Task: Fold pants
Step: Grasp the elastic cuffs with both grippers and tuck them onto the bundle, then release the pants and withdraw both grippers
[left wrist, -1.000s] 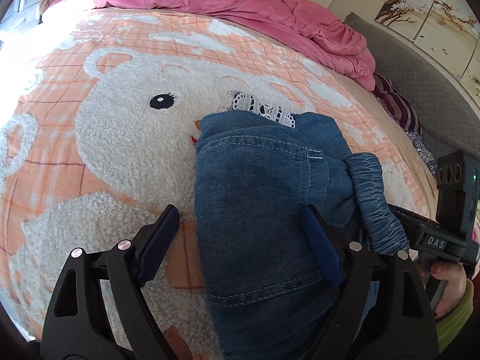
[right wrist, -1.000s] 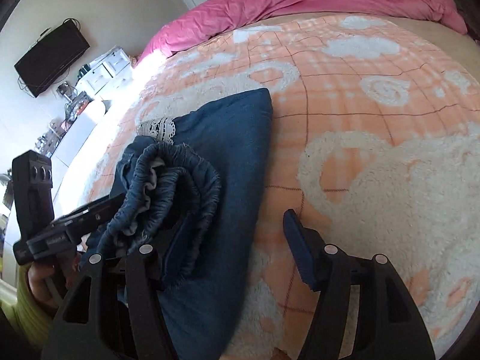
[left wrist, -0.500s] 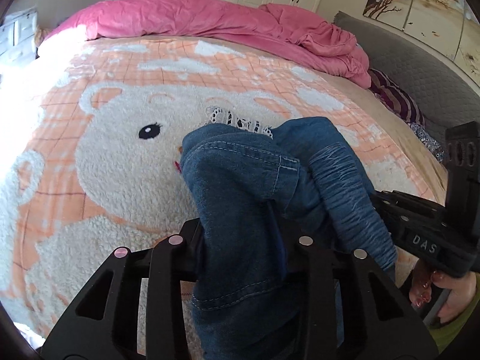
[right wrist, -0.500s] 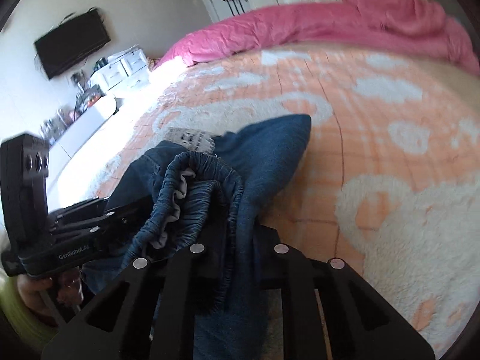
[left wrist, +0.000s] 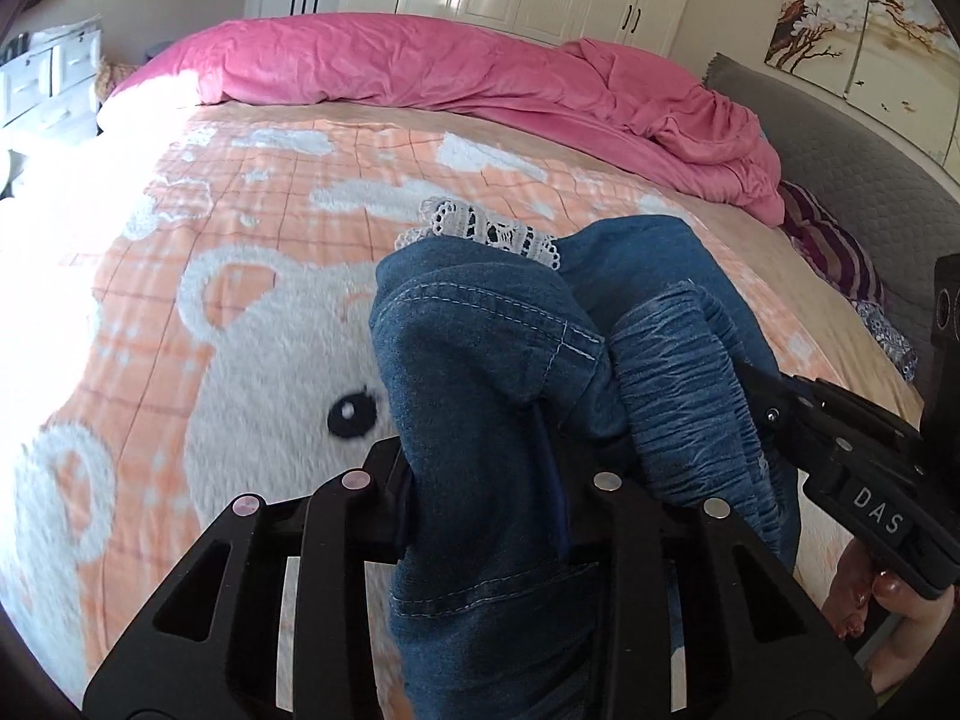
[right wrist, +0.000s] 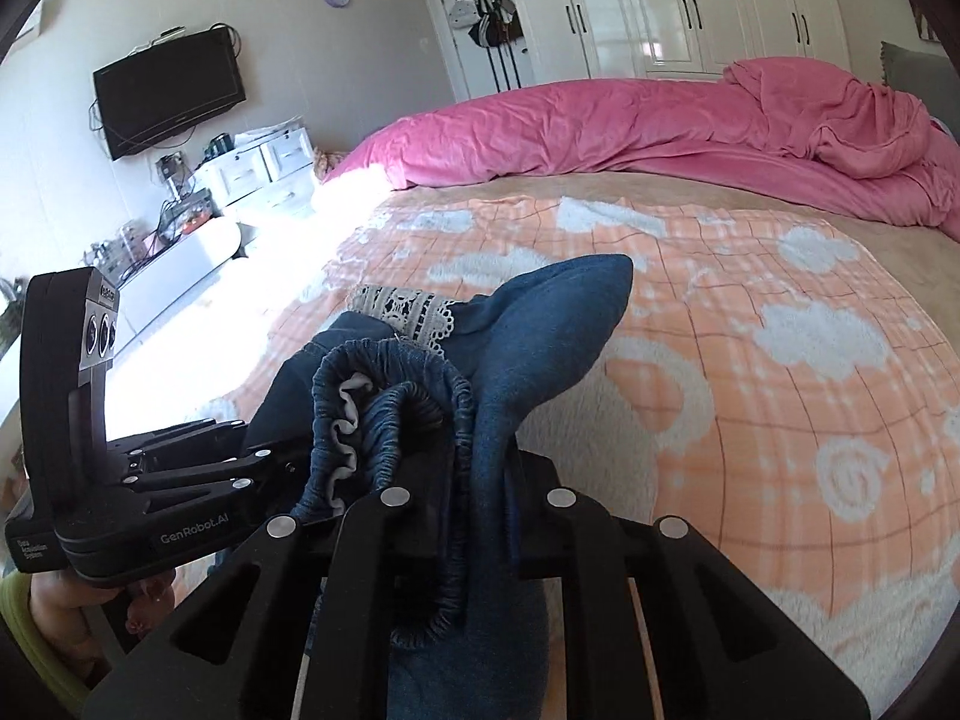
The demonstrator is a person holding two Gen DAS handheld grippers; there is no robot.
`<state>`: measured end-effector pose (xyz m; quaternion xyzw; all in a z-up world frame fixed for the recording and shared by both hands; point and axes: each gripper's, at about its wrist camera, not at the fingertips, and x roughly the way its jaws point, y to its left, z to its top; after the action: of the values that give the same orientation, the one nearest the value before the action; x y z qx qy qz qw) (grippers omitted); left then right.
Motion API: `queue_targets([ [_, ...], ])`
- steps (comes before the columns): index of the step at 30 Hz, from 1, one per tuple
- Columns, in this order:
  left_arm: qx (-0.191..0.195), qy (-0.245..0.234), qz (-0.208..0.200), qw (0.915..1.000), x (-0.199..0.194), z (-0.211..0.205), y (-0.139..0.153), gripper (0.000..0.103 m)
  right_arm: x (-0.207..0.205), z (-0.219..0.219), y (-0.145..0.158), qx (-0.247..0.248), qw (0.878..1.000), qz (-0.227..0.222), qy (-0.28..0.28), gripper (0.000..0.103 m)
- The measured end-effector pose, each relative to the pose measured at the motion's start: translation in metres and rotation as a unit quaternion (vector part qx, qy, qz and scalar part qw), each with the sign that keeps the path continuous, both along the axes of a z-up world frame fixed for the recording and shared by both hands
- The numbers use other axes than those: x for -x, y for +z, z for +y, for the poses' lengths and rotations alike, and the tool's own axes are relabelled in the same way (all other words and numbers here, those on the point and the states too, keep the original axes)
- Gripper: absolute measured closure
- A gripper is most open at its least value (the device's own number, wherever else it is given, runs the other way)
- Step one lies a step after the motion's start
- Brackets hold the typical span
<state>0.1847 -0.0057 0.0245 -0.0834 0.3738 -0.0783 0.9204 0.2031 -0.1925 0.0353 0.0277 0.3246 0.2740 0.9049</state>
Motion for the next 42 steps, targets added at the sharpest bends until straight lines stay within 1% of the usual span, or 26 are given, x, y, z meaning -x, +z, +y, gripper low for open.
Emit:
queue_targets([
  [4,-0.011,0.003,-0.012,0.9999,-0.022,0.001,0.0,0.078,-0.027,0.003,-0.005,-0.001,1.0,0.003,-0.011,0.091],
  [6,-0.015,0.005,-0.008,0.9998,-0.032,0.001,-0.004,0.078,-0.039,0.003,-0.011,0.002,1.0,0.014,-0.016,0.091],
  [9,-0.02,0.011,0.014,0.9996,-0.046,0.001,-0.019,0.078,-0.058,0.005,-0.031,0.025,0.998,0.048,-0.034,0.091],
  [11,-0.021,0.014,0.035,0.9991,-0.051,0.003,-0.031,0.078,-0.068,0.003,-0.05,0.033,0.995,0.085,-0.047,0.09],
  [12,-0.026,0.015,0.042,0.9987,-0.052,0.004,-0.035,0.077,-0.071,0.001,-0.059,0.04,0.993,0.101,-0.054,0.086],
  [13,-0.028,0.015,0.043,0.9986,-0.052,0.004,-0.037,0.073,-0.073,-0.001,-0.064,0.046,0.991,0.111,-0.061,0.081],
  [14,-0.028,0.017,0.043,0.9985,-0.051,0.005,-0.038,0.07,-0.074,-0.004,-0.067,0.047,0.99,0.117,-0.067,0.079],
  [15,-0.028,0.019,0.044,0.9984,-0.05,0.006,-0.039,0.068,-0.074,-0.007,-0.067,0.044,0.989,0.12,-0.07,0.074],
  [16,-0.03,0.022,0.044,0.9984,-0.049,0.007,-0.039,0.065,-0.073,-0.008,-0.067,0.048,0.989,0.12,-0.075,0.067],
  [19,-0.028,0.026,0.043,0.9983,-0.046,0.009,-0.04,0.061,-0.069,-0.012,-0.067,0.046,0.988,0.122,-0.081,0.061],
  [20,-0.028,0.027,0.044,0.9983,-0.045,0.01,-0.04,0.057,-0.068,-0.014,-0.067,0.046,0.988,0.121,-0.085,0.058],
  [21,-0.028,0.028,0.042,0.9983,-0.043,0.012,-0.039,0.056,-0.066,-0.014,-0.066,0.053,0.988,0.117,-0.092,0.052],
  [22,-0.028,0.029,0.041,0.9983,-0.041,0.013,-0.039,0.052,-0.063,-0.016,-0.065,0.058,0.987,0.111,-0.097,0.047],
  [23,-0.026,0.031,0.041,0.9984,-0.04,0.014,-0.039,0.049,-0.061,-0.018,-0.064,0.06,0.987,0.107,-0.1,0.045],
  [24,-0.022,0.033,0.041,0.9984,-0.036,0.017,-0.038,0.048,-0.058,-0.021,-0.062,0.062,0.987,0.103,-0.104,0.042],
  [25,-0.019,0.034,0.041,0.9984,-0.034,0.019,-0.038,0.044,-0.055,-0.023,-0.061,0.065,0.987,0.1,-0.111,0.038],
  [27,-0.016,0.039,0.04,0.9983,-0.027,0.024,-0.035,0.04,-0.05,-0.029,-0.059,0.063,0.987,0.092,-0.117,0.036],
  [31,-0.004,0.045,0.039,0.9982,-0.014,0.031,-0.031,0.034,-0.035,-0.038,-0.051,0.067,0.986,0.073,-0.131,0.028],
  [35,-0.003,0.054,0.029,0.9981,0.0,0.037,-0.024,0.031,-0.022,-0.039,-0.039,0.07,0.987,0.048,-0.134,0.027],
  [36,-0.004,0.055,0.026,0.9981,0.004,0.038,-0.023,0.03,-0.018,-0.04,-0.036,0.068,0.987,0.042,-0.136,0.019],
  [37,-0.007,0.057,0.024,0.9981,0.009,0.039,-0.022,0.029,-0.013,-0.041,-0.033,0.065,0.987,0.035,-0.14,0.016],
  [39,-0.007,0.061,0.017,0.998,0.02,0.041,-0.019,0.028,-0.006,-0.041,-0.028,0.064,0.988,0.024,-0.141,0.016],
  [42,-0.014,0.064,0.006,0.9978,0.032,0.041,-0.013,0.024,0.006,-0.041,-0.024,0.062,0.988,0.013,-0.141,0.016],
])
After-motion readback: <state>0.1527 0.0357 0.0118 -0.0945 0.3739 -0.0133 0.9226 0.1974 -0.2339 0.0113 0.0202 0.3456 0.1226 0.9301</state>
